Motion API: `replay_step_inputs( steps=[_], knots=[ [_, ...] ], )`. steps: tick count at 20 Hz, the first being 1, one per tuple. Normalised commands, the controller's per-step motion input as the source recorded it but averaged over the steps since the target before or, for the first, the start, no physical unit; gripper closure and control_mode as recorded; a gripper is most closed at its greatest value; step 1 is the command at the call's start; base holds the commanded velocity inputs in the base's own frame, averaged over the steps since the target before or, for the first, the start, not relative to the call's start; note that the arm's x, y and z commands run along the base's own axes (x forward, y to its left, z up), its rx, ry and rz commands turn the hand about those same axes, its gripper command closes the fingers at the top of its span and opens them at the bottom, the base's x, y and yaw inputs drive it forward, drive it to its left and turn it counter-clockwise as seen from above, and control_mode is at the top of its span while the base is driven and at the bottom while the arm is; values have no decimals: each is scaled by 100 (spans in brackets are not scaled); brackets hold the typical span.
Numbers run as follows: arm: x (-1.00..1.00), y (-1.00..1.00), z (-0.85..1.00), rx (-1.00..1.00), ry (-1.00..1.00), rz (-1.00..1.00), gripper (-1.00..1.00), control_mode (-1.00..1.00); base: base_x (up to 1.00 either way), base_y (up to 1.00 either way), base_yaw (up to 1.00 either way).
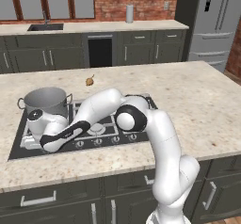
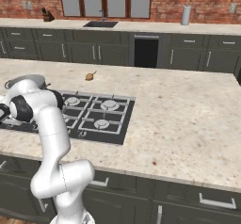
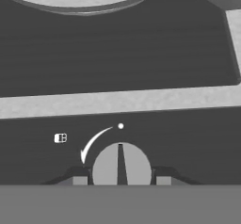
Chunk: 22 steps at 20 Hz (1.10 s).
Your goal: Turn on the burner for the pot on the stove. Wait thirty seconds for the pot to heat up. Then add the onion to the pot.
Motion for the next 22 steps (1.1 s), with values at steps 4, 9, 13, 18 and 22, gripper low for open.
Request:
replay_step_inputs(
  steps=[4,9,13,18,22],
  knots=[
    [0,0,0,-4,0,10,100,-100,0,0,0],
    [0,0,-4,-9,0,25,100,-100,0,0,0],
    [0,0,-8,-2,0,21,100,-100,0,0,0],
    [0,0,-19,-8,-2,22,100,-100,0,0,0],
    [0,-1,-26,-14,-6,24,100,-100,0,0,0]
  ],
)
